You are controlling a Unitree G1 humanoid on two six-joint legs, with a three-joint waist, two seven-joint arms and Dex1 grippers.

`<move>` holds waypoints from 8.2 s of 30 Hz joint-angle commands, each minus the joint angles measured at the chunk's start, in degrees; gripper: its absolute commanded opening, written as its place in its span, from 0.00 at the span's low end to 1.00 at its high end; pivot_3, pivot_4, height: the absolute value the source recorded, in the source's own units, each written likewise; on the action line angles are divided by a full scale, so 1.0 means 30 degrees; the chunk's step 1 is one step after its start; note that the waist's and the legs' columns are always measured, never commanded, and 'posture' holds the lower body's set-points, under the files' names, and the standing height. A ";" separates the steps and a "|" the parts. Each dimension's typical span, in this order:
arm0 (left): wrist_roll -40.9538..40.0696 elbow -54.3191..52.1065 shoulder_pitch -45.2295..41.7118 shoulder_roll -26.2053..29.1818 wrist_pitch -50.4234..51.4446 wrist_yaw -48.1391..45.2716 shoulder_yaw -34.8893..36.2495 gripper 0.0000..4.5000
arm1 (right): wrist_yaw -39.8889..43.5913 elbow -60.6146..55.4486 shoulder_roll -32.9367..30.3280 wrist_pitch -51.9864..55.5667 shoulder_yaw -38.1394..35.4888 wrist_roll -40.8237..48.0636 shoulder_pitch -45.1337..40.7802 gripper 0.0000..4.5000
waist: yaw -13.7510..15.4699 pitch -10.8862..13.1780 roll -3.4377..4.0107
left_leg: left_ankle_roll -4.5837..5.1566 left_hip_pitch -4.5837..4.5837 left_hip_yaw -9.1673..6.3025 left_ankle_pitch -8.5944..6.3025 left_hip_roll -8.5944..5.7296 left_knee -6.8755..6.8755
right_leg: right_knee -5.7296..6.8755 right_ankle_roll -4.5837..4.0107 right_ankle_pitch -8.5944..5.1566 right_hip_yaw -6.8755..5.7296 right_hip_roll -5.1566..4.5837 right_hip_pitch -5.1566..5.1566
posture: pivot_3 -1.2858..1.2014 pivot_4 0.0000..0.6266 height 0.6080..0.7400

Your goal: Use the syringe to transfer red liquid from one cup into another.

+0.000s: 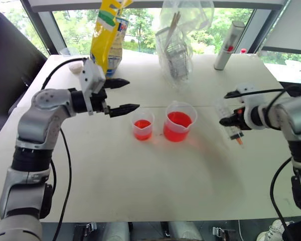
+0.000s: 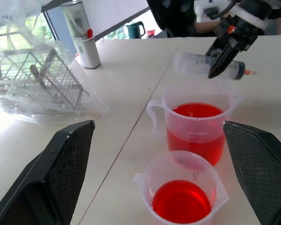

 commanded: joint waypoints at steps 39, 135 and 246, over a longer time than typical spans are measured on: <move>0.2024 0.9470 -0.8905 -0.5636 -0.3214 -0.3988 -0.1259 1.00 | 0.0208 -0.1004 1.0815 -2.0181 -0.0839 0.0017 0.7808 0.30 | 0.0053 -0.0007 0.0017 | -0.0011 0.0007 -0.0018 0.0010 -0.0017 0.0039 | 0.0032 -0.0002 0.0028 -0.0029 0.0052 0.0028 | 0.52 0.24 0.99; 0.2774 1.6180 -1.2410 -0.6099 -0.5832 -0.2861 0.1580 1.00 | 0.0983 -0.0668 0.9293 -2.0122 0.0451 -0.0274 0.7701 0.30 | 0.0071 -0.0007 0.0016 | -0.0012 0.0012 -0.0017 0.0011 -0.0031 0.0064 | 0.0056 -0.0001 0.0029 -0.0050 0.0060 0.0045 | 0.52 0.24 0.99; 0.0053 0.5090 -0.4146 -0.1547 0.2671 -0.4040 -0.0410 0.10 | 0.1127 0.0708 1.3878 -1.9528 0.2144 0.0378 0.1305 0.30 | 0.0005 -0.0021 0.0027 | -0.0023 0.0048 -0.0064 0.0016 0.0001 0.0098 | 0.0091 -0.0005 0.0030 -0.0076 0.0025 0.0089 | 0.52 0.24 0.99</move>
